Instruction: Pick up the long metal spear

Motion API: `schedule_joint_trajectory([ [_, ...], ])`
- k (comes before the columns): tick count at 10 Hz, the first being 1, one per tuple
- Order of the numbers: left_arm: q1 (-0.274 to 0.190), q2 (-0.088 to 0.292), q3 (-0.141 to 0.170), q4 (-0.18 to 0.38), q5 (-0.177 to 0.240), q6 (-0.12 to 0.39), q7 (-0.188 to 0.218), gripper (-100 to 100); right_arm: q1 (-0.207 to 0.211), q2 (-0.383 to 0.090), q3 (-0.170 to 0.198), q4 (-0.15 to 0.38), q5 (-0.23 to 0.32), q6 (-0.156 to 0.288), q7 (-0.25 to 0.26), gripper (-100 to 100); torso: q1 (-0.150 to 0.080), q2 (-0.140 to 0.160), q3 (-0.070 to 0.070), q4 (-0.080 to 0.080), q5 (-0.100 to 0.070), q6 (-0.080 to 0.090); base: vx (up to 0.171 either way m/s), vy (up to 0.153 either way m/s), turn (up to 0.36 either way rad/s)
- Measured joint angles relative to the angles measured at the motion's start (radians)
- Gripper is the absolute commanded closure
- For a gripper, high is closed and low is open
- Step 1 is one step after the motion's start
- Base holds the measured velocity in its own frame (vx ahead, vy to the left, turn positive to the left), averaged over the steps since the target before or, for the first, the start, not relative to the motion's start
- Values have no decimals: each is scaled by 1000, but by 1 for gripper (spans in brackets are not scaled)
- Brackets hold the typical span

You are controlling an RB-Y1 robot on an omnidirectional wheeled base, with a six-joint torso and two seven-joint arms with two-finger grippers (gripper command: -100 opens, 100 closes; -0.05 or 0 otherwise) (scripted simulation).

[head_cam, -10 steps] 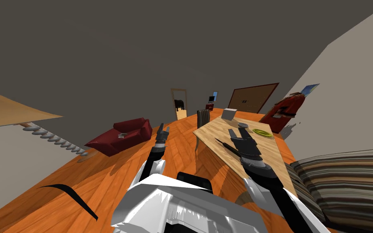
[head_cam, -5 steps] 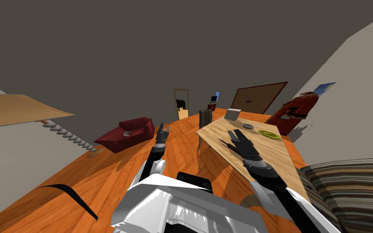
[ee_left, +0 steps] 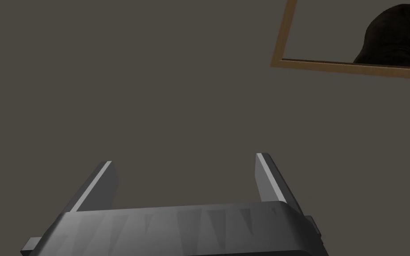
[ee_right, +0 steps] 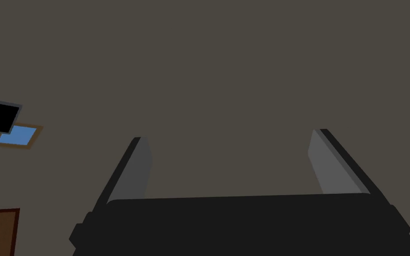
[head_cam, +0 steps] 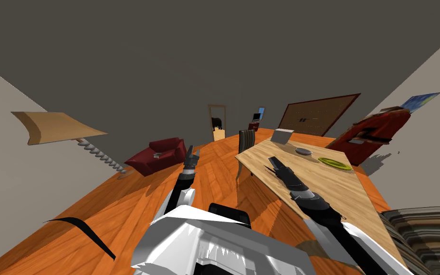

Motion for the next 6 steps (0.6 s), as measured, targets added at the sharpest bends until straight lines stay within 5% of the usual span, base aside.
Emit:
schedule_joint_trajectory([
  [6, 0, 0, 0, 0, 0, 0, 0, 0, 5, -132, 24, 137, 52, -11, 53, -100, -3, -2, -1, 0, -1, 0, 39, 40, 103],
])
